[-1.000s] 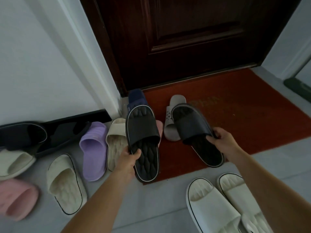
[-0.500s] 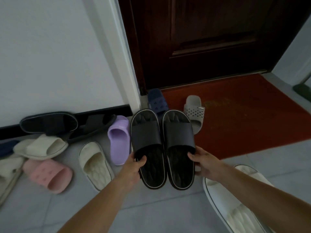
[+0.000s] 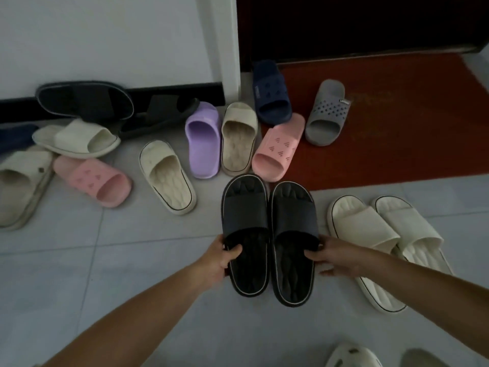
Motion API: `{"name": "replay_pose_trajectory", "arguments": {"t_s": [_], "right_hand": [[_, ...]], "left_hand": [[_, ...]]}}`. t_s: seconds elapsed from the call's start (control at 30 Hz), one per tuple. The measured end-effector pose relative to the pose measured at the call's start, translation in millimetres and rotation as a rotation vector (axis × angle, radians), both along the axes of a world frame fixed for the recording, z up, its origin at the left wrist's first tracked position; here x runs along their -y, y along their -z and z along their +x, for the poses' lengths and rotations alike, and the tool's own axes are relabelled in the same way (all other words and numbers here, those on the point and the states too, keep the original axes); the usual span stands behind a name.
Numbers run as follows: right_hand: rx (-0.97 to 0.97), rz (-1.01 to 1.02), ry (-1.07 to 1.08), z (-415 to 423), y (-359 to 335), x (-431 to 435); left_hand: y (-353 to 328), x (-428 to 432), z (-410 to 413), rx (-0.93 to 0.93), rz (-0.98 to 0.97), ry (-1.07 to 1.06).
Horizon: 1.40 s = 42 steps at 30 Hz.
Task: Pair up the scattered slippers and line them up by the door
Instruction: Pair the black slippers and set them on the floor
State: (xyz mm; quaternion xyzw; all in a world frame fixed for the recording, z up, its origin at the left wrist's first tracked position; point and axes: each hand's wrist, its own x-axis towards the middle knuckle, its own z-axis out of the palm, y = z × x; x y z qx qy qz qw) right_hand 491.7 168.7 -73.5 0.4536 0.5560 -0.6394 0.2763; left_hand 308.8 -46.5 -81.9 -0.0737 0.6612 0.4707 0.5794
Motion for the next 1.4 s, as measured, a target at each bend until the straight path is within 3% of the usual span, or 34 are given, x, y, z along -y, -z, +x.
{"name": "replay_pose_trajectory", "arguments": {"t_s": [0.07, 0.13, 0.23, 0.33, 0.57, 0.87, 0.97, 1.1, 1.2, 1.3, 1.4], "right_hand": [[0.092, 0.318, -0.417, -2.7, -3.3, -10.2], [0.101, 0.601, -0.603, -9.1, -8.3, -22.3], [-0.017, 0.711, -0.599, -23.8, -18.3, -26.0], [-0.012, 0.795, -0.839, -39.0, -17.2, -16.9], [0.04, 0.897, -1.005, -41.9, -23.6, -17.0], [0.243, 0.917, -1.072, -14.4, -30.7, -55.2], [0.352, 0.886, -1.112, -15.6, -38.0, -66.9], [0.586, 0.762, -1.337, -49.9, -51.7, -65.2], [0.298, 0.738, -1.25, -94.8, -61.1, -61.1], [-0.042, 0.681, -1.093, -138.8, -57.4, -44.7], [-0.229, 0.682, -1.034, -177.9, -42.9, -21.3]], "left_hand": [[0.9, 7.5, -3.9, -0.252, -0.184, 0.404], [1.6, 7.1, -8.6, -0.555, -0.354, 0.673], [1.4, -5.1, -12.2, -0.863, -0.341, 0.683], [0.7, -18.5, -19.1, -1.025, -0.273, 0.845], [-5.8, -36.8, 3.9, -0.938, -0.234, 0.959], [0.9, -85.4, 50.0, -0.832, -0.184, 1.011], [-2.5, -104.3, 53.6, -0.802, -0.157, 1.054], [-19.0, -115.4, 27.7, -0.792, -0.15, 1.238], [-41.0, -110.4, -21.0, -0.874, -0.165, 1.268], [-65.0, -95.6, -81.6, -0.952, -0.269, 1.148], [-78.4, -68.6, -126.7, -1.034, -0.387, 0.985]]}}
